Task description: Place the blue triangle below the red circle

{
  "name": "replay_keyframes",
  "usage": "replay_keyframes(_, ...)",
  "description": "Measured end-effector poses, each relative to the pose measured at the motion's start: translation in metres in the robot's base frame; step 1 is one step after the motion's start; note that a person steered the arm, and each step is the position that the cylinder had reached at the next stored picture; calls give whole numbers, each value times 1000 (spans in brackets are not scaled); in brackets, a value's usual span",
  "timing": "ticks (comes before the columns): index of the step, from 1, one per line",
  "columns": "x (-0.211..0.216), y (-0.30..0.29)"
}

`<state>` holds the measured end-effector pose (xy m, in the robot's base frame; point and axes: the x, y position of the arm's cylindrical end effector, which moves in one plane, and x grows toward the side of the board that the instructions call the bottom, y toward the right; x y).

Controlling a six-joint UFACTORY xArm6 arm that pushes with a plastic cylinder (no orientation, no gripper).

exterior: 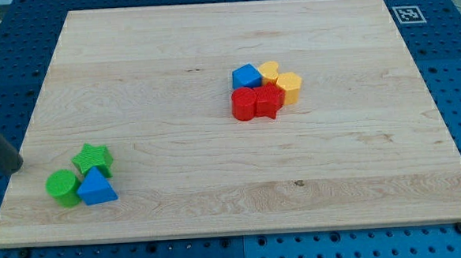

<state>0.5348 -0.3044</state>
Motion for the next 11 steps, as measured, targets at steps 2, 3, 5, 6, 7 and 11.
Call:
replay_keyframes(2, 71, 0)
replay_keyframes(3, 52, 0)
replay_keyframes(5, 28, 47)
replay_keyframes(6, 28, 80)
replay_keyframes(7, 28, 103)
replay_keyframes(11, 49, 98)
